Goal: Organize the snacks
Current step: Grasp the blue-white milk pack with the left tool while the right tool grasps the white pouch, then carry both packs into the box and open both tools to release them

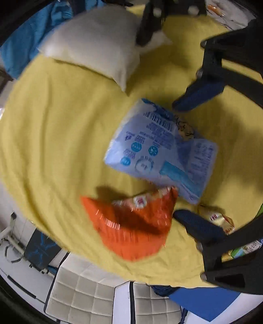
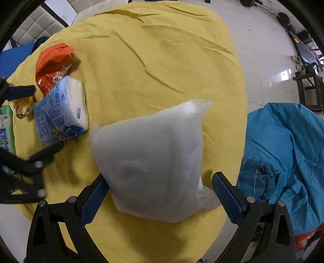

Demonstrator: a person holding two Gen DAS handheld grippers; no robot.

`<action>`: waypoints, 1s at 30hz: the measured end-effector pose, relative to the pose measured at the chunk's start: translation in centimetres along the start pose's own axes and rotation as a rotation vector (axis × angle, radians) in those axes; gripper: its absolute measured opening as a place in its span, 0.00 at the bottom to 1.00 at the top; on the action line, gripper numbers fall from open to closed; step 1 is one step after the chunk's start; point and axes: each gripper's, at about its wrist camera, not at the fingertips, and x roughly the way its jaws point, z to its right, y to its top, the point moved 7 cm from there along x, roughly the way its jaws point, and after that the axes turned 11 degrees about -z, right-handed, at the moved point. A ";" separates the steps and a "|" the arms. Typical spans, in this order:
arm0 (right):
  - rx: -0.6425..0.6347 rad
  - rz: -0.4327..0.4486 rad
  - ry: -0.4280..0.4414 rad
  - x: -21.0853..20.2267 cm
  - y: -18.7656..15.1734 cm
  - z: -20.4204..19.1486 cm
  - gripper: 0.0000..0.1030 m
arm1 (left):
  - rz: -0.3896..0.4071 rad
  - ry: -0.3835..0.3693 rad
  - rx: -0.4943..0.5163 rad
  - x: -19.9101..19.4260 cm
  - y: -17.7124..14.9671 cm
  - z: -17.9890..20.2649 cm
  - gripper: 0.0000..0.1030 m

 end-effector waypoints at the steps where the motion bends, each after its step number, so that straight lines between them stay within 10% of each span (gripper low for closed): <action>1: 0.003 -0.007 -0.003 0.2 0.0 0.0 0.99 | -0.013 -0.018 -0.007 0.5 0.0 0.3 0.69; 16: 0.159 -0.018 0.119 1.8 -2.2 0.3 0.75 | -0.013 -0.321 -0.540 1.4 -8.3 -1.3 0.52; 30: 0.161 -0.027 0.100 4.6 -9.3 -6.4 0.75 | -0.027 -0.315 -0.678 6.2 -16.0 0.1 0.51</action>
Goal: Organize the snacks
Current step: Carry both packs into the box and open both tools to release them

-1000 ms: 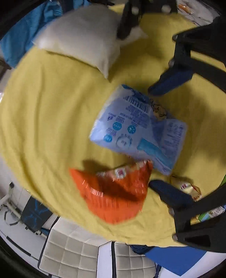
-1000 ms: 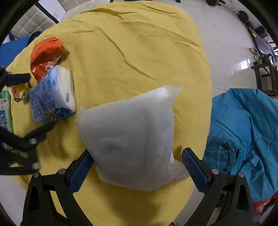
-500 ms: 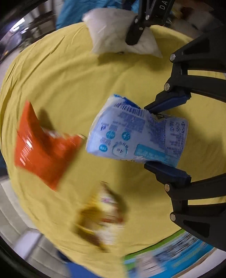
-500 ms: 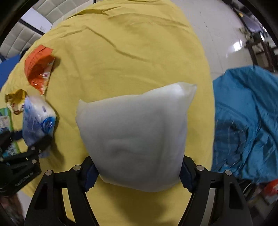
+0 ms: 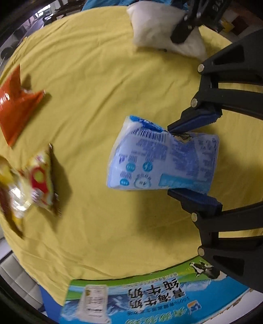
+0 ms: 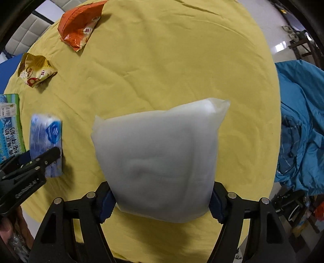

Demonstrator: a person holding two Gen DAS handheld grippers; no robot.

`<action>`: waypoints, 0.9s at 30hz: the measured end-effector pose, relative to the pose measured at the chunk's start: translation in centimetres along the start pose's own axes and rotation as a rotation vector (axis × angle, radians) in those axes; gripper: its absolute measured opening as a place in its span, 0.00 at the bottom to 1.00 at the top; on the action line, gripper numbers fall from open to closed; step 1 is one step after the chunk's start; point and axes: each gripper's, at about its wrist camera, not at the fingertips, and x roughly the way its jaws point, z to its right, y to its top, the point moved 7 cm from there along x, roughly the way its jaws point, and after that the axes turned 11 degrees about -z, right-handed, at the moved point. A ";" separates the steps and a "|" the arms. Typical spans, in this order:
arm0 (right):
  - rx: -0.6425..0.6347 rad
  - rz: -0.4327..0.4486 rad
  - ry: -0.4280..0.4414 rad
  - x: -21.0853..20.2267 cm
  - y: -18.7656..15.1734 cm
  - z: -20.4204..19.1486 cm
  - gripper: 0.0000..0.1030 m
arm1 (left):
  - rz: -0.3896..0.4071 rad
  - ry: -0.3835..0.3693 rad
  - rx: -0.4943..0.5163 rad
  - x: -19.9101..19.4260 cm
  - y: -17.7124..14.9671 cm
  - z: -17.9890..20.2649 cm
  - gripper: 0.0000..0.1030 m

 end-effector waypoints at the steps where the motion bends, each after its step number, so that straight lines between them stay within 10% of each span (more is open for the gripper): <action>1: 0.005 0.000 0.000 0.1 -0.1 0.1 0.75 | 0.002 -0.007 -0.004 0.3 0.6 0.4 0.51; 14: 0.042 0.036 -0.018 -0.2 -0.8 -1.1 0.69 | 0.077 -0.054 0.007 -2.0 -2.8 -3.1 0.42; 27: -0.019 0.175 0.076 -8.5 -4.9 -9.8 0.68 | 0.285 -0.150 0.060 -14.4 -6.5 -5.2 0.42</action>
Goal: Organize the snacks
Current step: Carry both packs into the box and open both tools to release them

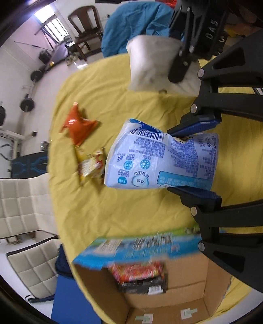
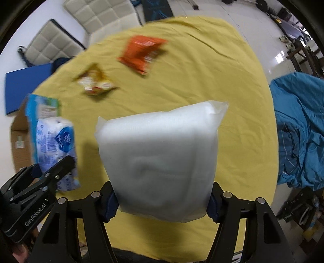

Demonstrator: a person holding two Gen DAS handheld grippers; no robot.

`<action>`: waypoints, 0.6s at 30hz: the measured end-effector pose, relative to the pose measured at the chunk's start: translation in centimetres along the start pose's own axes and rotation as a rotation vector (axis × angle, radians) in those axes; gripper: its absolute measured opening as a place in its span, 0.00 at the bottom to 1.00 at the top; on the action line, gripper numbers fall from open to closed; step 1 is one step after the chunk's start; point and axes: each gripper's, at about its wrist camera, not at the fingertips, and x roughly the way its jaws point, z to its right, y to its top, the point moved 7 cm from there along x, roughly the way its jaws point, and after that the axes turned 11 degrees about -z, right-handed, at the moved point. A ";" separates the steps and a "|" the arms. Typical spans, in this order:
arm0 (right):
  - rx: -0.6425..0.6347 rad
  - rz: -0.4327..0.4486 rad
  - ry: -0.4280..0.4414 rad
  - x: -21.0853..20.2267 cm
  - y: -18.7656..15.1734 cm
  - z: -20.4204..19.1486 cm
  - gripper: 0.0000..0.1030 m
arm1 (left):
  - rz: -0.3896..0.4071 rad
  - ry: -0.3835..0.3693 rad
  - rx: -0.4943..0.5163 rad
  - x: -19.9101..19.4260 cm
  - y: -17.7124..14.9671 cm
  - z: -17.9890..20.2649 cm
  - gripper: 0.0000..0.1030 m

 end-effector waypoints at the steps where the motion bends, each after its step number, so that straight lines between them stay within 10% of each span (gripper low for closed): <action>1: -0.014 0.014 0.009 -0.8 -0.3 -1.3 0.68 | 0.019 -0.015 -0.004 -1.8 0.5 -1.4 0.42; 18: -0.255 0.062 0.095 -4.2 -4.2 -24.8 0.68 | 0.144 0.006 -0.198 -10.9 -3.7 -24.2 0.42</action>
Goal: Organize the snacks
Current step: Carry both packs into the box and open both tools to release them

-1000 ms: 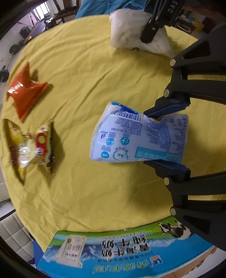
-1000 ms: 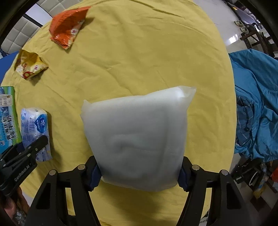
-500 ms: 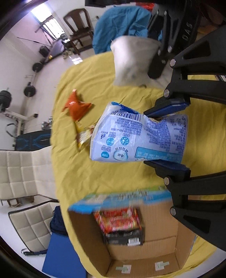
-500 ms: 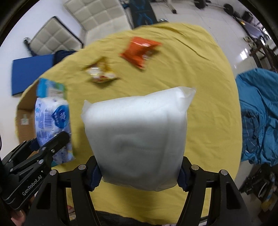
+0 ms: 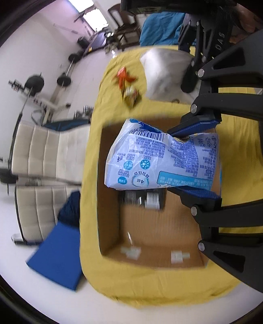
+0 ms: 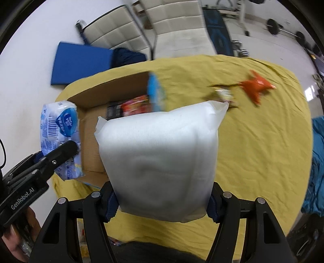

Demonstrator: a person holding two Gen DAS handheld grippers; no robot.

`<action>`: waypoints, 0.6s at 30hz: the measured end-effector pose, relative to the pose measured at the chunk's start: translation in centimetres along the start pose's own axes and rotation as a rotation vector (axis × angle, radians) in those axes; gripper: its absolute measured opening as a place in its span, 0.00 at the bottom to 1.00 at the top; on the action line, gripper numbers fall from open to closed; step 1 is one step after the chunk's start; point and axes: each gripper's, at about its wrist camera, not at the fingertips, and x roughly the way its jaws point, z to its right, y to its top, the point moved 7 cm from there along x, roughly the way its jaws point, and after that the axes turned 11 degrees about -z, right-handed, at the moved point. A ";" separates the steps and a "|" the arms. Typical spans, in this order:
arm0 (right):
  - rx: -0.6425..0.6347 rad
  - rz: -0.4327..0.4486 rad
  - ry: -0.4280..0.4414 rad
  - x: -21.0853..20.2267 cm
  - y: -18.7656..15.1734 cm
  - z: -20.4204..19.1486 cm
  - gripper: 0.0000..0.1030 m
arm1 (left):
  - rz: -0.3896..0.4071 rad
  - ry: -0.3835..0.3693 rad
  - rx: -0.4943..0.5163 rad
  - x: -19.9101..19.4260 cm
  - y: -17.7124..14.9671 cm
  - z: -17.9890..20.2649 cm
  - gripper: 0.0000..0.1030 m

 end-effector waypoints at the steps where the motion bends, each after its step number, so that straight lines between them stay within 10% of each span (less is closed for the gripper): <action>1: -0.007 -0.005 0.002 0.7 0.4 -1.4 0.68 | -0.005 0.010 -0.021 0.1 0.0 -2.0 0.42; 18: -0.013 -0.225 -0.134 16.2 3.6 -8.9 0.68 | -0.211 0.072 -0.110 9.9 2.0 -12.3 0.42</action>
